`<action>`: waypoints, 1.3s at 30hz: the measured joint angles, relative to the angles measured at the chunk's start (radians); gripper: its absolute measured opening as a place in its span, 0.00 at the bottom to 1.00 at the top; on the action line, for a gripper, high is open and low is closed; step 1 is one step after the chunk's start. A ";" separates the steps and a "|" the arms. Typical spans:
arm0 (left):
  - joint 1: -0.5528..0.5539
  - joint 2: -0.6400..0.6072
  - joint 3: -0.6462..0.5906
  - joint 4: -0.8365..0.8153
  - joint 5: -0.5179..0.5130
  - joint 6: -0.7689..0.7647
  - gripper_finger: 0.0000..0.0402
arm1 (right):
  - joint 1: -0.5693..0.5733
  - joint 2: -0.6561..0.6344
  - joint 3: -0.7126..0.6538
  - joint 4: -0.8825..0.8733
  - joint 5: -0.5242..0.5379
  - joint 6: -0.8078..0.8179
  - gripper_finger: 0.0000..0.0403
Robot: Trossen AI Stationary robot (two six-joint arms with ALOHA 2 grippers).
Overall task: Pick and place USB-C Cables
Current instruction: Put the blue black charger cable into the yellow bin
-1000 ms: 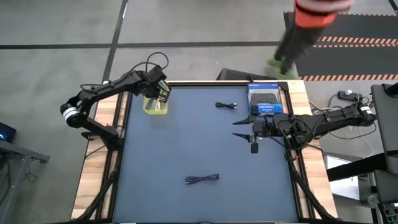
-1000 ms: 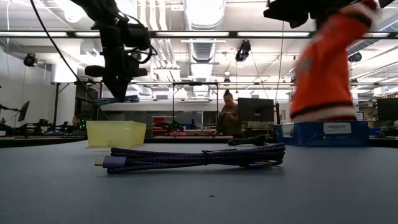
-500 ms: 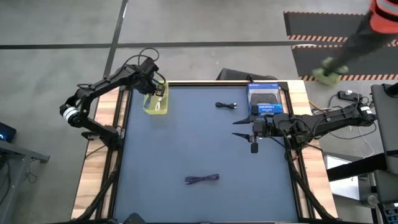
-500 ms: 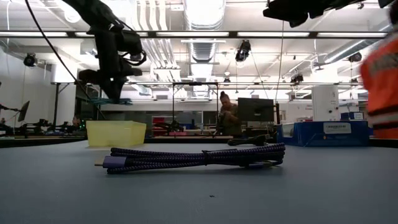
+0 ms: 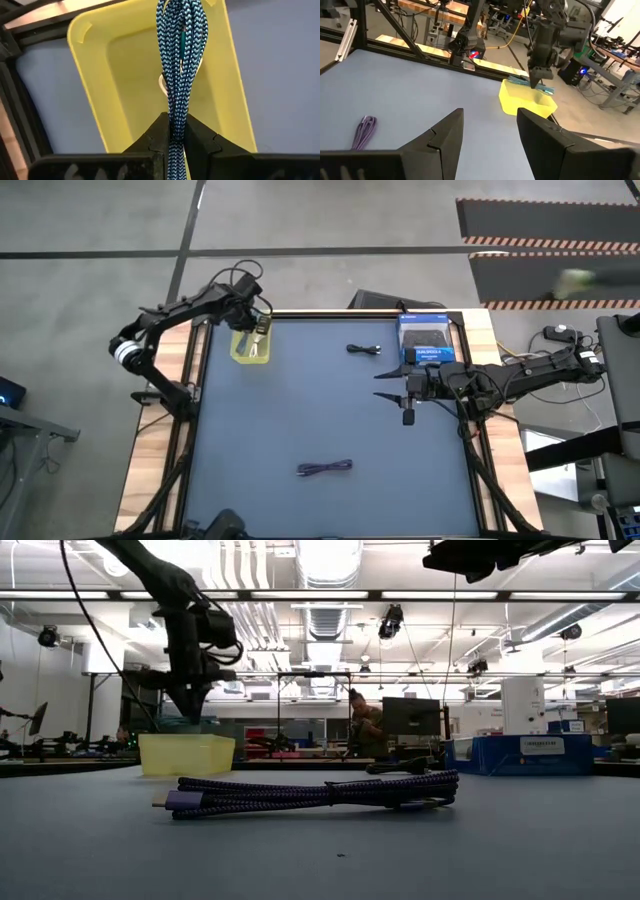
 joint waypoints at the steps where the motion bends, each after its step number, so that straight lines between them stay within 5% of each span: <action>1: 0.000 0.009 0.001 0.002 0.000 0.003 0.06 | 0.000 0.000 0.000 0.000 0.000 0.000 0.44; 24: 0.002 0.051 0.003 0.044 -0.007 0.278 0.06 | 0.000 0.000 0.000 -0.008 0.000 0.013 0.44; 39: 0.003 0.051 0.001 0.053 -0.006 0.280 0.06 | 0.000 0.000 0.000 -0.034 0.000 0.030 0.44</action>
